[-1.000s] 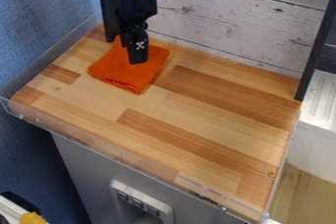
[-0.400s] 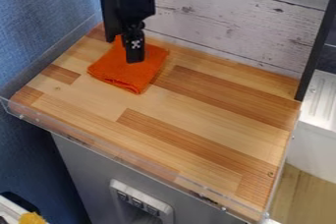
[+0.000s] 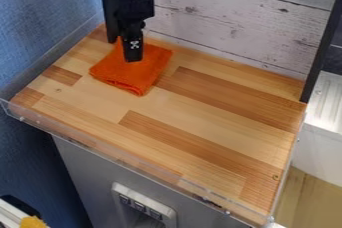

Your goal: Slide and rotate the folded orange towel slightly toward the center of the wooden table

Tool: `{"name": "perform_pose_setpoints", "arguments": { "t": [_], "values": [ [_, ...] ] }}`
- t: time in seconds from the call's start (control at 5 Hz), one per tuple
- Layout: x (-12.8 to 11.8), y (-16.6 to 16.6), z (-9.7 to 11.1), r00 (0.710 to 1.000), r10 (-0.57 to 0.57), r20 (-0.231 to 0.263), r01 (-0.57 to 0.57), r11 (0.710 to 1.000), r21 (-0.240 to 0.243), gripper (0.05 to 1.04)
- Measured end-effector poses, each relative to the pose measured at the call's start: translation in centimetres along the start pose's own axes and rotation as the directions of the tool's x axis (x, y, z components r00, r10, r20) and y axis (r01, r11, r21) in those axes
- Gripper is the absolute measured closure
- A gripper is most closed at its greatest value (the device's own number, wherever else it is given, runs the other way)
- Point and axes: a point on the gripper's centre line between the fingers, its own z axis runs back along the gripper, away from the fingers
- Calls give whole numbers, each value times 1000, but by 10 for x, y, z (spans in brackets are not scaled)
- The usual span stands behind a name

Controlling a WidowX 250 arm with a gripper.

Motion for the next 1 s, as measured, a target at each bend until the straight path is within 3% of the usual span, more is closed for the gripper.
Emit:
{"name": "perform_pose_setpoints", "arguments": {
  "t": [0.2, 0.4, 0.6, 1.0],
  "values": [
    [1, 2, -1, 1000, 3, -8, -3, 1000, 17, 690],
    [-1, 2, -5, 1000, 0, -20, 1, 1000, 31, 914],
    [0, 4, -6, 1000, 9, -21, -8, 999, 49, 1018],
    [0, -1, -27, 1000, 14, -27, -12, 998, 60, 1025]
  ]
}}
